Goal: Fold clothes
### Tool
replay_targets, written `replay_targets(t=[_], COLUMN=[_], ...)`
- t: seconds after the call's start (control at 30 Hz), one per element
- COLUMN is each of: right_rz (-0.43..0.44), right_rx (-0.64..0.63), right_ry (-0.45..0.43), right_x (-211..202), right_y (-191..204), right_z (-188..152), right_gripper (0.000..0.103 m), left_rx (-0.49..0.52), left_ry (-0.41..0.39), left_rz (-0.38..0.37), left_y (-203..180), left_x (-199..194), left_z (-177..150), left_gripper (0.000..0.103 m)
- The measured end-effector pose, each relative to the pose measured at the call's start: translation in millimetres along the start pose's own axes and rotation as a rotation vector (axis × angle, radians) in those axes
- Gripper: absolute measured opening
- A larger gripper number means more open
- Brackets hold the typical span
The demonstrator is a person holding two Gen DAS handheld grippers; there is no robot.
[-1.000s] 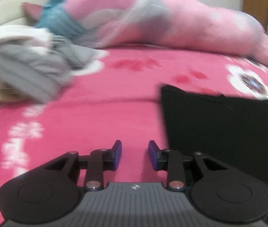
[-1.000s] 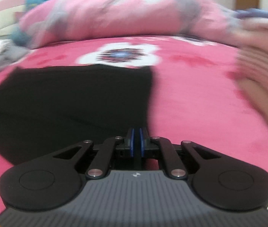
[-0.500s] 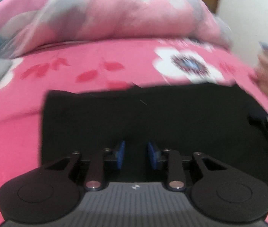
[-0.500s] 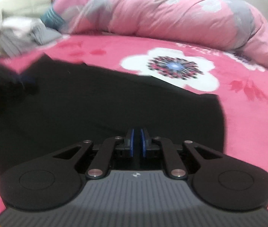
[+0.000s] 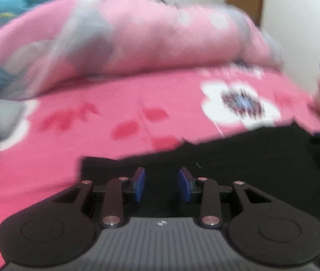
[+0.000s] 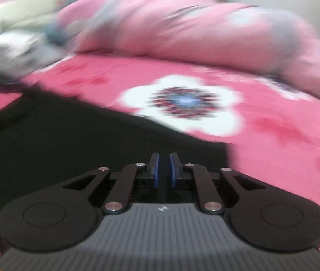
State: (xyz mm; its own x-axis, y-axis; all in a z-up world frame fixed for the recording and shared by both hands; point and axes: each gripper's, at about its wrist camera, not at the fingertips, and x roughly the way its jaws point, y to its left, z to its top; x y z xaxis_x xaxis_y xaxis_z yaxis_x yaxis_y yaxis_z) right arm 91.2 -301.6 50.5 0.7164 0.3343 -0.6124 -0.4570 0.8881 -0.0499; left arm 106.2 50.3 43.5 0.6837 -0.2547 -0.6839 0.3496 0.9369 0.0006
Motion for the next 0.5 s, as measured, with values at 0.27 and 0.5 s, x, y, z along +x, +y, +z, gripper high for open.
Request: replay_targets(t=[0.27, 0.5], right_rz=[-0.228, -0.103], right_rx=[0.106, 0.092], right_ry=[0.037, -0.095], right_x=[50, 10], right_y=[-76, -57], right_z=[2, 13], right_gripper=[0.008, 0.014], left_rx=[-0.204, -0.178], left_ry=[-0.042, -0.126], left_rz=[0.101, 0.046], left_y=[60, 65], left_x=[36, 2], left_z=[4, 10], left_gripper=[0.032, 0.042])
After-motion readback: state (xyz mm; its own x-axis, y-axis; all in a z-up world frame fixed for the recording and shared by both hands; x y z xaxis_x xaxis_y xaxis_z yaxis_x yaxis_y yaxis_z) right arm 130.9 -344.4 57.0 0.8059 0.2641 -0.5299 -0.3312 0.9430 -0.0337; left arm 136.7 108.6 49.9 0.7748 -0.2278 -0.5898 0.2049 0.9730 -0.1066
